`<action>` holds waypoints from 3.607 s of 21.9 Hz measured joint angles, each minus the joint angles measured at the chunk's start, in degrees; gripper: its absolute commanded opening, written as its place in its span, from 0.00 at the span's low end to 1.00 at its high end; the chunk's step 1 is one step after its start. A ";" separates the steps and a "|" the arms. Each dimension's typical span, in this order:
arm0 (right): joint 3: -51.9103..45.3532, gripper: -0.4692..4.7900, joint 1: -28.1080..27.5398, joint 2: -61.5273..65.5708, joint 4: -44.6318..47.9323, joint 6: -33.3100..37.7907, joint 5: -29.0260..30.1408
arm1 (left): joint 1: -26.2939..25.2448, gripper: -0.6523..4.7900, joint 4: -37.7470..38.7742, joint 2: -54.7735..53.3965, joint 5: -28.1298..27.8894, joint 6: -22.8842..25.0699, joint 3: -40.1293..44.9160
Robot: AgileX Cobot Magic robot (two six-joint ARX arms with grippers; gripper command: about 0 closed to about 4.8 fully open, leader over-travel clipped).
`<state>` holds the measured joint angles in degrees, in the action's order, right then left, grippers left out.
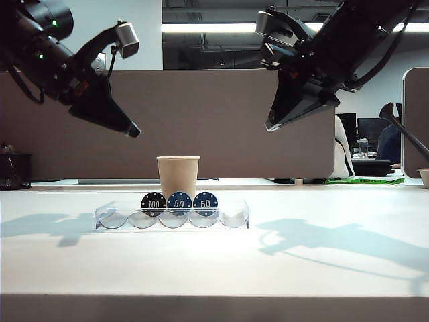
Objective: Pick up the chip with the greater value and put it into the paper cup.
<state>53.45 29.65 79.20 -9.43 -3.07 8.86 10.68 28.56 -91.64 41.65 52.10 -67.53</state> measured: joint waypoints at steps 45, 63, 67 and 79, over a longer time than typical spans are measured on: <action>-0.02 0.09 0.00 0.72 0.04 0.00 0.15 | 3.23 0.47 -9.86 -8.66 -2.82 -0.50 -0.02; -0.02 0.09 0.00 0.76 0.07 -0.46 0.15 | 2.82 0.47 -12.26 -11.30 -4.79 -0.52 0.00; -0.02 0.09 0.00 0.76 0.07 -0.46 0.15 | 2.36 0.47 -12.81 -11.30 -4.81 -0.74 0.00; -0.02 0.09 0.00 0.76 0.09 -0.46 0.15 | 2.16 0.47 -14.21 -12.52 -4.76 -1.81 -0.02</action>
<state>53.43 29.65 79.96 -9.34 -3.53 9.02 12.84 14.35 -104.16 36.88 50.28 -67.55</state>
